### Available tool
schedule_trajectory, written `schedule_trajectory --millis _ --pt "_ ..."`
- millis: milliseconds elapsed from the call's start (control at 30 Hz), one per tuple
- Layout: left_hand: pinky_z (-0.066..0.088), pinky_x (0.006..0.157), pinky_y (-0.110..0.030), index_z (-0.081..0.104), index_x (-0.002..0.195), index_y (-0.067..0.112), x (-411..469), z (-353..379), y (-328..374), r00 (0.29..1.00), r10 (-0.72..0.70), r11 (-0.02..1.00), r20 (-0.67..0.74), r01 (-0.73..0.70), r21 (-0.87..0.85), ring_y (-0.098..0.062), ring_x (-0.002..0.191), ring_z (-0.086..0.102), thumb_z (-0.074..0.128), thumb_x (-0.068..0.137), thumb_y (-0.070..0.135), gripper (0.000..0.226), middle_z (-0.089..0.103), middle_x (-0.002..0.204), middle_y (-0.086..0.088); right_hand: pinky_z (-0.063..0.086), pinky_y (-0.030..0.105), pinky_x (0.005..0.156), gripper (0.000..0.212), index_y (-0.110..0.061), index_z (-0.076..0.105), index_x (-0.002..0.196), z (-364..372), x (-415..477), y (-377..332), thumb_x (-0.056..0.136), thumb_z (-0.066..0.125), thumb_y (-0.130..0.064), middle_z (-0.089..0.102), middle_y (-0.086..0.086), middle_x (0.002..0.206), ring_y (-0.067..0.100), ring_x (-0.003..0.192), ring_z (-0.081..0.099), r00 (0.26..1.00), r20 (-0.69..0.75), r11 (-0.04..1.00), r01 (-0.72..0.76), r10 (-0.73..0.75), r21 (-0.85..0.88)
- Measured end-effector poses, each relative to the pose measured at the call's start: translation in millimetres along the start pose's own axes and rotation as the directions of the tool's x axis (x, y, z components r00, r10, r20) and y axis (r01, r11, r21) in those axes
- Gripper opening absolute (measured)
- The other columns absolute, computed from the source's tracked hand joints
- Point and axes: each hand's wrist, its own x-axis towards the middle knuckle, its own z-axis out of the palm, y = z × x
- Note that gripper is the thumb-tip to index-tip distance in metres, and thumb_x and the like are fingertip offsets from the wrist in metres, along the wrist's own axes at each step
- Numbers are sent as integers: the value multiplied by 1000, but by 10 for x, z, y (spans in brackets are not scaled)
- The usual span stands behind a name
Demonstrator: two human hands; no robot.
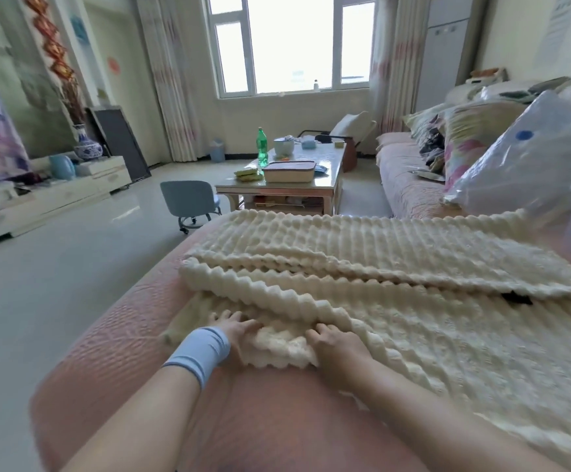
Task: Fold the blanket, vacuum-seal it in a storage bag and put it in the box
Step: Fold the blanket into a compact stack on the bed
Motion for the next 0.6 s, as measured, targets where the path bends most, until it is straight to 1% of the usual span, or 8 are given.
schedule_trajectory --millis 100,167,233,267,333,400,500,600 --pt "34 108 -37 26 141 48 45 51 -46 998 -13 999 -69 11 -31 -26 128 40 76 67 47 90 36 138 4 43 44 95 27 -21 60 117 -104 34 8 92 58 -31 40 5 132 31 126 40 990 -119 996 -81 76 -39" --pt "41 102 -35 36 139 42 29 6 -32 993 -23 987 -112 4 -160 -25 123 49 72 75 37 74 44 136 2 44 43 93 25 -24 62 114 -197 71 -29 92 53 -34 42 3 129 29 124 42 976 -124 982 -171 180 85" --pt "45 94 -29 54 126 36 7 -77 -30 986 -56 972 -154 19 -234 -22 116 57 63 84 32 43 58 129 2 47 36 89 30 -21 64 115 -309 103 -55 93 49 -34 53 3 127 27 119 52 964 -28 929 -248 266 276" --pt "45 89 -27 62 117 33 -24 -133 -46 984 -96 974 -152 62 -219 -20 113 60 60 86 30 32 63 124 2 49 34 84 33 -18 66 115 -370 115 -38 92 49 -35 61 5 122 27 113 58 965 68 891 -260 253 372" --pt "47 87 -29 66 115 23 -98 -265 -150 979 -170 974 -111 150 -168 -21 112 62 59 88 22 28 65 122 -3 56 36 82 36 -16 68 109 -525 96 32 84 52 -37 70 5 110 25 101 67 952 287 815 -247 105 524" --pt "46 93 -29 60 126 10 -175 -414 -299 976 -212 962 -45 201 -185 -25 119 57 55 94 15 33 59 130 -10 58 40 86 37 -22 70 101 -706 48 133 75 55 -43 73 0 102 21 96 69 934 358 811 -198 -15 551" --pt "42 101 -30 56 130 7 -229 -707 -455 953 -304 946 13 303 -118 -26 123 54 51 96 15 35 55 134 -12 58 35 73 32 -28 70 93 -983 43 284 68 69 -48 73 -7 89 13 83 70 942 327 867 -100 -75 487" --pt "46 100 -35 58 129 13 -135 -1014 -447 930 -357 934 -83 354 -48 -28 121 56 56 91 14 39 55 135 -10 52 29 62 28 -19 71 94 -1196 217 462 72 75 -35 68 -2 83 16 74 65 934 351 987 -108 60 118"
